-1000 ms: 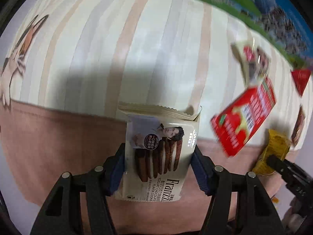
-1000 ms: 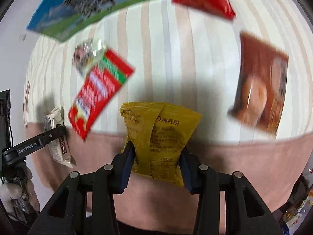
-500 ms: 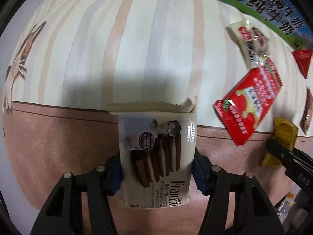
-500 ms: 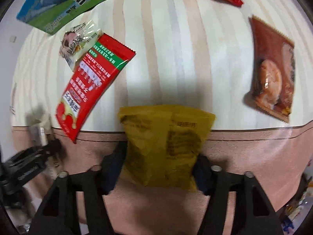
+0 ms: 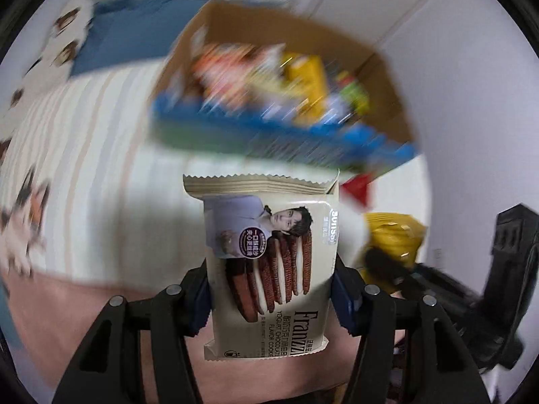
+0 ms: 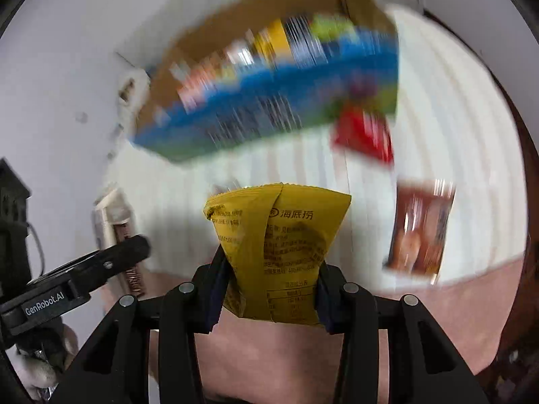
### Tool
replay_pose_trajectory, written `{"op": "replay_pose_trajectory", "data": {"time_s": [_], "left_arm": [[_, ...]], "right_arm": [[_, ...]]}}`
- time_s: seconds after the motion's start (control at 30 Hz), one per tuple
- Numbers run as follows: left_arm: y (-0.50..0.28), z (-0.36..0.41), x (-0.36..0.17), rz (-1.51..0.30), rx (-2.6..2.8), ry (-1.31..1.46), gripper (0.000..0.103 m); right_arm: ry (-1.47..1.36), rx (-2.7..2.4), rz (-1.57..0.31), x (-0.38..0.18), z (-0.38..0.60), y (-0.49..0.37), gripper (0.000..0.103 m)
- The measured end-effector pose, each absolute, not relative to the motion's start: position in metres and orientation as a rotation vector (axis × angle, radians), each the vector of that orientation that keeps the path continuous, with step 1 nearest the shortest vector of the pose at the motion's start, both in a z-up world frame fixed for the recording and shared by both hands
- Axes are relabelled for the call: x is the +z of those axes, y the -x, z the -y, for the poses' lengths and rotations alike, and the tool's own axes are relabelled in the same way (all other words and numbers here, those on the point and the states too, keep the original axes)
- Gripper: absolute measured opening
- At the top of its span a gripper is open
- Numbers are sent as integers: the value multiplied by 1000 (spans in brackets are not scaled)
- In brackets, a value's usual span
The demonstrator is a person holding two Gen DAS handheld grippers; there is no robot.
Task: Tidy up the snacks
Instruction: 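Carry the cookie pack and chip bag into the box and open both tools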
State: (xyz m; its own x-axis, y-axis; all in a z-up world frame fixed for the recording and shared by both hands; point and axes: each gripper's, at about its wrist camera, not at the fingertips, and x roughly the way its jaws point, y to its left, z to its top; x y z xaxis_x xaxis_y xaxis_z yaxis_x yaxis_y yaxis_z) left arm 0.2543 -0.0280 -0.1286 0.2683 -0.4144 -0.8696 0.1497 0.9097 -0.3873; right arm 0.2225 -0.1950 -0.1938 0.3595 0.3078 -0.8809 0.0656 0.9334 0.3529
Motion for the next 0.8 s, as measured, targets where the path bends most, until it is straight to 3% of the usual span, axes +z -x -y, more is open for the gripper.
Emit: {"op": "replay_pose_trajectory", "data": {"time_s": [0.2,0.33,0.53,0.8], "left_arm": [[-343,73,-76,-1204,-477,253,57],[-406,100,-87,-1296,-497,281,57],[-469,127,-145,-1504,-494,346,57],[-483,135,-190,-1613,-476,362,57]], "right_arm": [[-303,150,-1069,-107,233,-272,47],[-283,99,-1061,-90,257,-325,47],[-253,54,-1158,-115,278,-386,47],[-209,64,-1256,-146,282,-411,47]]}}
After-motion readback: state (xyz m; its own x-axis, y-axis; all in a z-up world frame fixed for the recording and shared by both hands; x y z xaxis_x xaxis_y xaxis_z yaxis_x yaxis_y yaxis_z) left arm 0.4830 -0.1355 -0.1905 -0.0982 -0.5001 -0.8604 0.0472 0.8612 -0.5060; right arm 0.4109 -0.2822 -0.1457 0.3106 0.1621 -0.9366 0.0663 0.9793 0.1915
